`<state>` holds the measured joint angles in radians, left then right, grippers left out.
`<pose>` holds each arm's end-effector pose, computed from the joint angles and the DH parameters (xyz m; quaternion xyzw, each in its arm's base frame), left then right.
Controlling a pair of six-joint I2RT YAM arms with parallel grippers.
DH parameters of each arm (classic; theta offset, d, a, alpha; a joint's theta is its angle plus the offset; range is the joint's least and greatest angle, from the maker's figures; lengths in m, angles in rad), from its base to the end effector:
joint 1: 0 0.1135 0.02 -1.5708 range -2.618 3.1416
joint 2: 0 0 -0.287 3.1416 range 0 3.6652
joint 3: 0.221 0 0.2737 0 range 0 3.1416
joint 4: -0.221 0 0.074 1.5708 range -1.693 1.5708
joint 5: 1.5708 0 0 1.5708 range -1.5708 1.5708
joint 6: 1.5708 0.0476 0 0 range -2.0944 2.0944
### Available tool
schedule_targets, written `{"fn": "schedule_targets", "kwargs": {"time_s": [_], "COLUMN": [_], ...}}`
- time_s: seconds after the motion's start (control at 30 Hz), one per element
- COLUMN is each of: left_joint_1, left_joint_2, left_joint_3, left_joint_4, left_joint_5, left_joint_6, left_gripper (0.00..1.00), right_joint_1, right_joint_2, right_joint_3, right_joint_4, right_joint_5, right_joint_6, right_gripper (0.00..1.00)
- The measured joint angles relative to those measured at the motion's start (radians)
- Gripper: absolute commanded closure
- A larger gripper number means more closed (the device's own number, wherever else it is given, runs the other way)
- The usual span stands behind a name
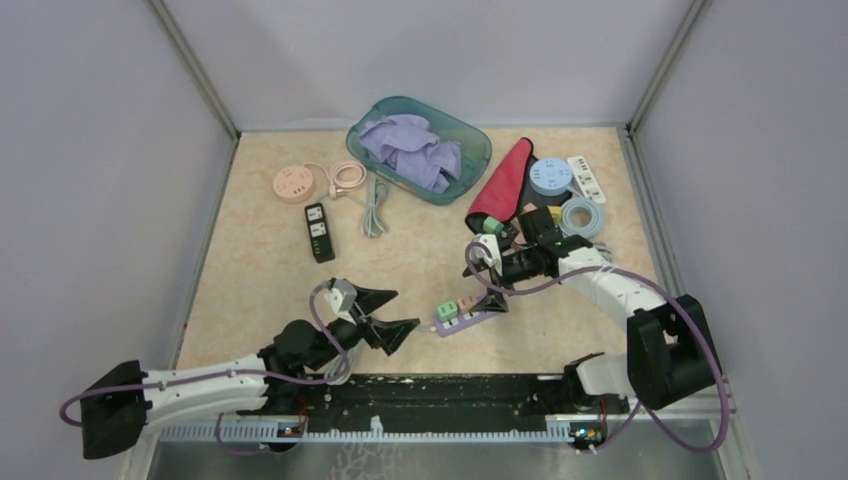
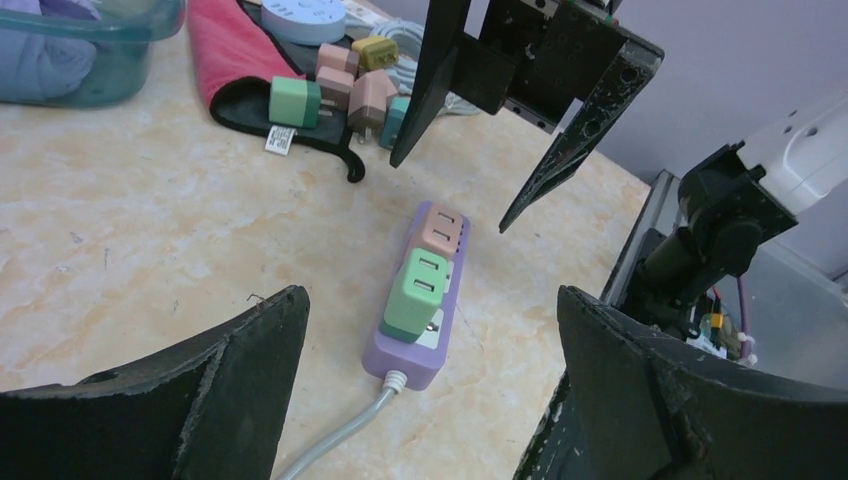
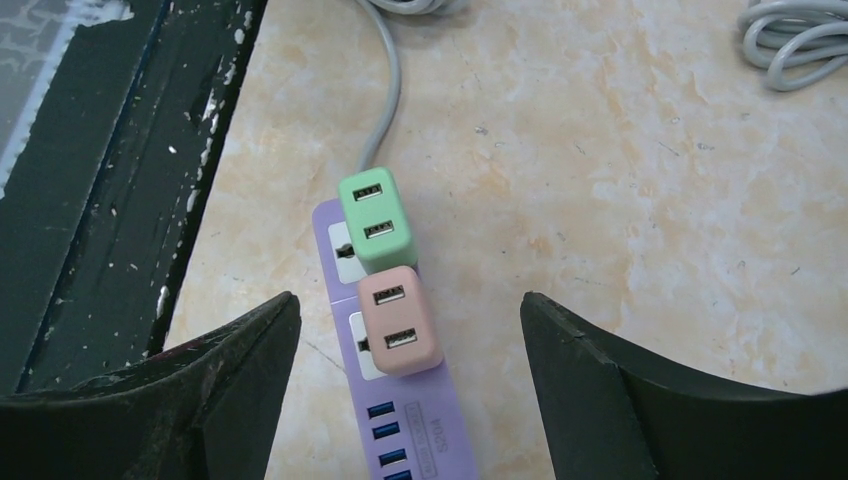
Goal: Pull the plug off the socket
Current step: Remove the plug from the socket.
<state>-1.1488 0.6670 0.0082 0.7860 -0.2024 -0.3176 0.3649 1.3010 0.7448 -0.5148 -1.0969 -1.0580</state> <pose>0.0751 -0.1439 0.1903 0.1960 0.6320 -0.4502 0.5996 0.2164 0.1280 0.2161 -0.6375 0.5421 0.4035 0.3701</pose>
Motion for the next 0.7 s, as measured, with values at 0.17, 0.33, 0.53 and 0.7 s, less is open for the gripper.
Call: {"fn": "schedule_targets", "kwargs": {"time_s": [0.17, 0.33, 0.53, 0.7], "left_joint_1": [0.0, 0.0, 0.0, 0.0], "left_joint_2": [0.073, 0.179, 0.362, 0.562], "left_joint_3": [0.0, 0.0, 0.014, 0.06], "left_joint_4": [0.0, 0.01, 0.08, 0.218], "left_joint_5": [0.019, 0.045, 0.054, 0.089], "left_joint_6": [0.021, 0.05, 0.139, 0.271], "left_gripper": [0.03, 0.06, 0.13, 0.29], "right_joint_1": [0.053, 0.102, 0.147, 0.158], "right_joint_2": [0.031, 0.074, 0.078, 0.079], "right_joint_3": [0.013, 0.034, 0.036, 0.043], "right_joint_4": [-0.01, -0.04, -0.06, -0.076], "right_joint_5": [0.061, 0.134, 0.206, 0.221], "right_joint_6": [-0.023, -0.069, -0.126, -0.161], "right_gripper": [0.27, 0.42, 0.77, 0.91]}}
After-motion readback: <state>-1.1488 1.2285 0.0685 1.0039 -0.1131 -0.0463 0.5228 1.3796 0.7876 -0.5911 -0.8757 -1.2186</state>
